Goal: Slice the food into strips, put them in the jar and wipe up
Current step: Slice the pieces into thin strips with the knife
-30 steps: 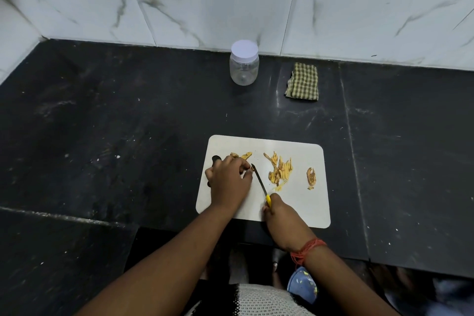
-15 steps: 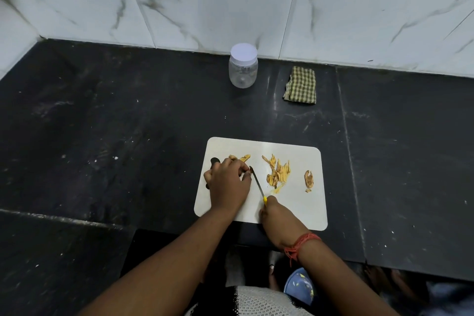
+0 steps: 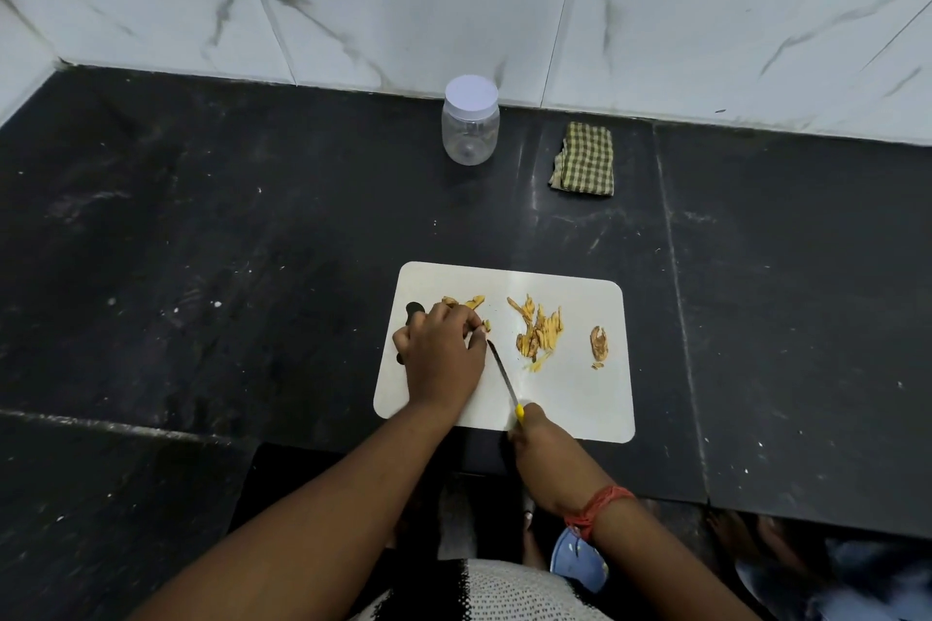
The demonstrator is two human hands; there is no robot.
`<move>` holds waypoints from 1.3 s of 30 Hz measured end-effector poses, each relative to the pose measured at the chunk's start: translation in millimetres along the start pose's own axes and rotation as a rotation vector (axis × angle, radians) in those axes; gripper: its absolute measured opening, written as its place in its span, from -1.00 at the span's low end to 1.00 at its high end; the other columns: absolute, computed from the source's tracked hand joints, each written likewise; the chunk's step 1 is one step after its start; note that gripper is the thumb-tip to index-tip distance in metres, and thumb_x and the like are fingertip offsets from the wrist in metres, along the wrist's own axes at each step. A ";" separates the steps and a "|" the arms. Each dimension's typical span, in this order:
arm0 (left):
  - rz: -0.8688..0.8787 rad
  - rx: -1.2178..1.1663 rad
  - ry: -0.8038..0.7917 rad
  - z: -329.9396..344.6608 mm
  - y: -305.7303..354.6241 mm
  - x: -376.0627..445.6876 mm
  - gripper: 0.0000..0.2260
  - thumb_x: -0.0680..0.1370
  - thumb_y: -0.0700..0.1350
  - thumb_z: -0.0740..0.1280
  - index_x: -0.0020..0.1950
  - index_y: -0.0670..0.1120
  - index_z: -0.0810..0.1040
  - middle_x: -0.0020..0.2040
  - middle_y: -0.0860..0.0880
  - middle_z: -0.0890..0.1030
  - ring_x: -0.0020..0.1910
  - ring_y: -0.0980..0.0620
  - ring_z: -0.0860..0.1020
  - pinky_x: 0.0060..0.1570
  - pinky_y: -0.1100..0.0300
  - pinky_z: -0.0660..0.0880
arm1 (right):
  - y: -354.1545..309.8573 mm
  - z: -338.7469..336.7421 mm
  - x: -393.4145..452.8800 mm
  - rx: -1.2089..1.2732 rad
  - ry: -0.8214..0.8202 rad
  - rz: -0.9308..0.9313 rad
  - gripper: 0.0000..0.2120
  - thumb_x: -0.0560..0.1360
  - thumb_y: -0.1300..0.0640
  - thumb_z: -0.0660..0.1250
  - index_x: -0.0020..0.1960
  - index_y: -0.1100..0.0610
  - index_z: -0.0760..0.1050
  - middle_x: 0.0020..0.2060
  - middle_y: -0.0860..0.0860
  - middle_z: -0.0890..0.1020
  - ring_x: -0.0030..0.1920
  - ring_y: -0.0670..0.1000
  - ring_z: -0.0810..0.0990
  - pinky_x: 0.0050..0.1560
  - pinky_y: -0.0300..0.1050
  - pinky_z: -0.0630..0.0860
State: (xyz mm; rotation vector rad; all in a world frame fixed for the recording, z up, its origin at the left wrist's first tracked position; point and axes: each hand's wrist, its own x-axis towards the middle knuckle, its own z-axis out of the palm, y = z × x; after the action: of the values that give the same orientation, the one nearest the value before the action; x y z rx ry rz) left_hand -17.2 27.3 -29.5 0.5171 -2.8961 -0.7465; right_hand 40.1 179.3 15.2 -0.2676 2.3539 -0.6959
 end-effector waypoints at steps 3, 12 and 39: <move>0.033 0.009 -0.004 -1.7 -1.1 -1.6 -0.91 0.58 -0.01 0.31 0.04 0.09 0.60 0.06 0.09 0.59 0.09 -0.01 0.44 0.09 0.02 0.24 | 6.6 -1.8 -6.9 0.192 0.012 0.003 -0.94 0.64 0.18 0.12 0.00 0.16 0.32 -0.24 0.02 0.47 -0.26 -0.06 0.43 -0.21 -0.13 0.35; 0.123 0.048 -0.010 -0.4 7.0 4.0 -0.87 0.58 0.05 0.35 0.06 0.10 0.66 0.03 0.09 0.58 0.09 0.01 0.45 0.07 0.06 0.18 | 26.3 -24.7 -14.8 0.677 0.096 0.145 -0.74 0.63 0.03 0.14 -0.24 -0.04 0.25 -0.34 0.09 0.33 -0.46 -0.01 0.27 -0.50 -0.19 0.21; 0.252 0.270 0.032 -18.7 -2.8 26.8 -0.85 0.49 0.06 0.36 -0.05 0.03 0.65 0.06 0.04 0.46 0.06 -0.02 0.38 0.05 -0.01 0.28 | 7.9 -51.5 -0.2 0.610 0.089 0.008 -0.79 0.64 -0.03 0.13 -0.18 -0.20 0.33 -0.34 0.07 0.41 -0.48 -0.02 0.31 -0.56 -0.24 0.23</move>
State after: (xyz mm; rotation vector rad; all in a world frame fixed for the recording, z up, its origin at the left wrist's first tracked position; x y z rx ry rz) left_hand -38.1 7.3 -14.1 0.1769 -2.9689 -0.3127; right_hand 6.9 207.2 43.9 0.0448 2.0961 -1.3939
